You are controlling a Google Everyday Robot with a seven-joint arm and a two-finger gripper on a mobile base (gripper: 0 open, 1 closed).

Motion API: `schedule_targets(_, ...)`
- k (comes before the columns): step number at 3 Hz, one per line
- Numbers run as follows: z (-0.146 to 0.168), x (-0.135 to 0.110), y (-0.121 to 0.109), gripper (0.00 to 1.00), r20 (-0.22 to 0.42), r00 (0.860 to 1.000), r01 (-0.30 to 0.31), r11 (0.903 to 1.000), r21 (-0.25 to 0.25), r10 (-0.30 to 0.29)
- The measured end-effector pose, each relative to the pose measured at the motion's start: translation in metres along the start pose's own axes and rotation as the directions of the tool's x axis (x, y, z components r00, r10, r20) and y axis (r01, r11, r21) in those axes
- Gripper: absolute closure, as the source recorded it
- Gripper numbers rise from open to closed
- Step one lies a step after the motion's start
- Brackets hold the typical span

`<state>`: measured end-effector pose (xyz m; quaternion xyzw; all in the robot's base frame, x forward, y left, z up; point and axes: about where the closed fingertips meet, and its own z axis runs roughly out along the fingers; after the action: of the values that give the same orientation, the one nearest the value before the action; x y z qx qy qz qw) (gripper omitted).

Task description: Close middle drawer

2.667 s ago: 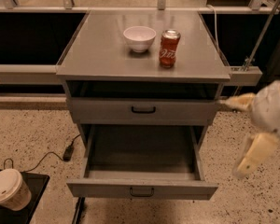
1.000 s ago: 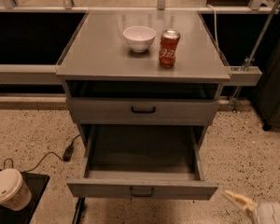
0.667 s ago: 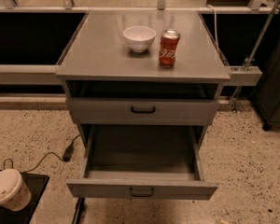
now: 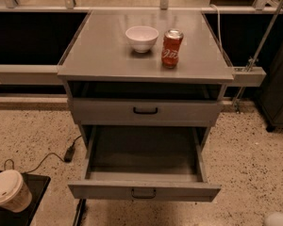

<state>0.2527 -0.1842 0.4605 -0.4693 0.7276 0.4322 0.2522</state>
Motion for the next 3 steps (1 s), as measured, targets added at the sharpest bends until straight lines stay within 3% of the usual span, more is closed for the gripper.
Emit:
schedule_targets(1,0.037,-0.025,-0.054,0.0,0.164,0.986,-0.023,0.9966,-0.079,0.036)
schedule_targets(2,0.049,-0.023,-0.075,0.0,0.219,0.974,-0.039,0.9955,-0.086,0.057)
schedule_targets(3,0.049,-0.022,-0.075,0.0,0.217,0.974,-0.039,0.9956,-0.085,0.057)
